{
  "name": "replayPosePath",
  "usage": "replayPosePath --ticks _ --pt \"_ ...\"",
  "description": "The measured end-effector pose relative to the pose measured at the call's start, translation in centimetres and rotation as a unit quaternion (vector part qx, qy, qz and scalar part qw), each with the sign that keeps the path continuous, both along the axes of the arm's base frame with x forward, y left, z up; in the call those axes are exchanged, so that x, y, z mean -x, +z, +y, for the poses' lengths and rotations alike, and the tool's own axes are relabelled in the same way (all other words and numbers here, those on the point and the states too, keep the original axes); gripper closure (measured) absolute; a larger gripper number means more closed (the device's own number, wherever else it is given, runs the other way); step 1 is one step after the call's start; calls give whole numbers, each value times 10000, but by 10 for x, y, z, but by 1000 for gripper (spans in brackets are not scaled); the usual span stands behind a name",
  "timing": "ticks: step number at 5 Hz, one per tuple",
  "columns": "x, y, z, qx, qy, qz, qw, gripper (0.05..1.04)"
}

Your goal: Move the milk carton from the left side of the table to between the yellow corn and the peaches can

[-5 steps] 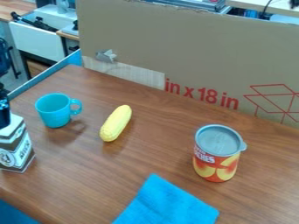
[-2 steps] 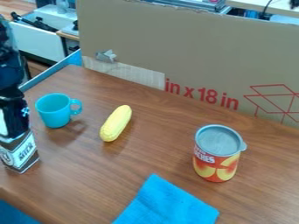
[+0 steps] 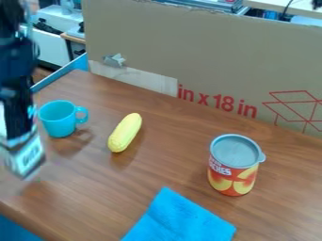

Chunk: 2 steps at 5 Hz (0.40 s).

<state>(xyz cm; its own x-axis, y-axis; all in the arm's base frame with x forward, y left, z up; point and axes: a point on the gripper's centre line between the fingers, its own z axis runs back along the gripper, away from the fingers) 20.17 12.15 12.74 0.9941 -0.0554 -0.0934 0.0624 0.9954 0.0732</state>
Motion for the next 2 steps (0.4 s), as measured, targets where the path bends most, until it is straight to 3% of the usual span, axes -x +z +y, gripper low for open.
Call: replayPosePath --ticks 1,2 --pt "-14 41 -34 -192 -369 -504 9979 237" --pt "-39 59 -82 -36 -843 -921 9922 237"
